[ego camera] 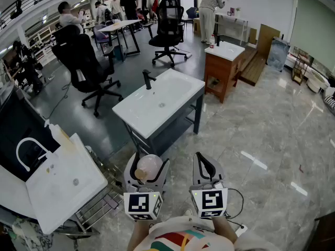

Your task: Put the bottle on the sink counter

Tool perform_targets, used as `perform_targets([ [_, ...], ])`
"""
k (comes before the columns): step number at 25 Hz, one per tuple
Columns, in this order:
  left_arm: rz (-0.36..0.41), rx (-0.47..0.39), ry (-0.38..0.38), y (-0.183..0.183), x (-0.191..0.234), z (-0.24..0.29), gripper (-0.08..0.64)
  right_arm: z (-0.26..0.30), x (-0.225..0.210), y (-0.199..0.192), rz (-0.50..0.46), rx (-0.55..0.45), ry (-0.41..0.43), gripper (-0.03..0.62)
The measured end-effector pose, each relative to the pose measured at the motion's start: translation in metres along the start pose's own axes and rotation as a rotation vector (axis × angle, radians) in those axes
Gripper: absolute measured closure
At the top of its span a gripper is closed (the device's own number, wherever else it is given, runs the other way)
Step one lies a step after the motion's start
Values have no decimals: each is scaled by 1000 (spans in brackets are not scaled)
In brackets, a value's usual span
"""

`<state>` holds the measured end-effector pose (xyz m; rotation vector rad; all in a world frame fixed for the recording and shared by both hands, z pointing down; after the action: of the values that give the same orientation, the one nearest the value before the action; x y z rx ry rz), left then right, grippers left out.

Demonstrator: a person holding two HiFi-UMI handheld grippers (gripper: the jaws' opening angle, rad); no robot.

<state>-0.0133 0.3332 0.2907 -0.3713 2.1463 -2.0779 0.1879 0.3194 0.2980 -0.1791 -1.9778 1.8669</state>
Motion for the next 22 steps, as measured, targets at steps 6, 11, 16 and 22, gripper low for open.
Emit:
perform_targets([
  [6,-5,-2,8,-2,0,0,166,1,3,-3,-7,9,22,580],
  [11,-3,-11,15,0,0,2,166,3,1,-4,-4,12,33,580],
  [16,-4,-17,15,-2,0,7,166,6,-4,-11,32,4,51,580],
  [22,1,-19,9,-1,-2,18,166,12,-8,-11,27,5,57,580],
])
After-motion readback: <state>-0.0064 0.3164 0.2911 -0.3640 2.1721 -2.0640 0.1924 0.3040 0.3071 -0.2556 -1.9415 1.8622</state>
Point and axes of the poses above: the fingertips, and each gripper's own axes: z forward along the fingers, x to its left, y out of its top, the point moved 10 cm from there along -z, backward along the fingers, and after that the axes turned 6 degrees about -z, right-handed, at the moved point
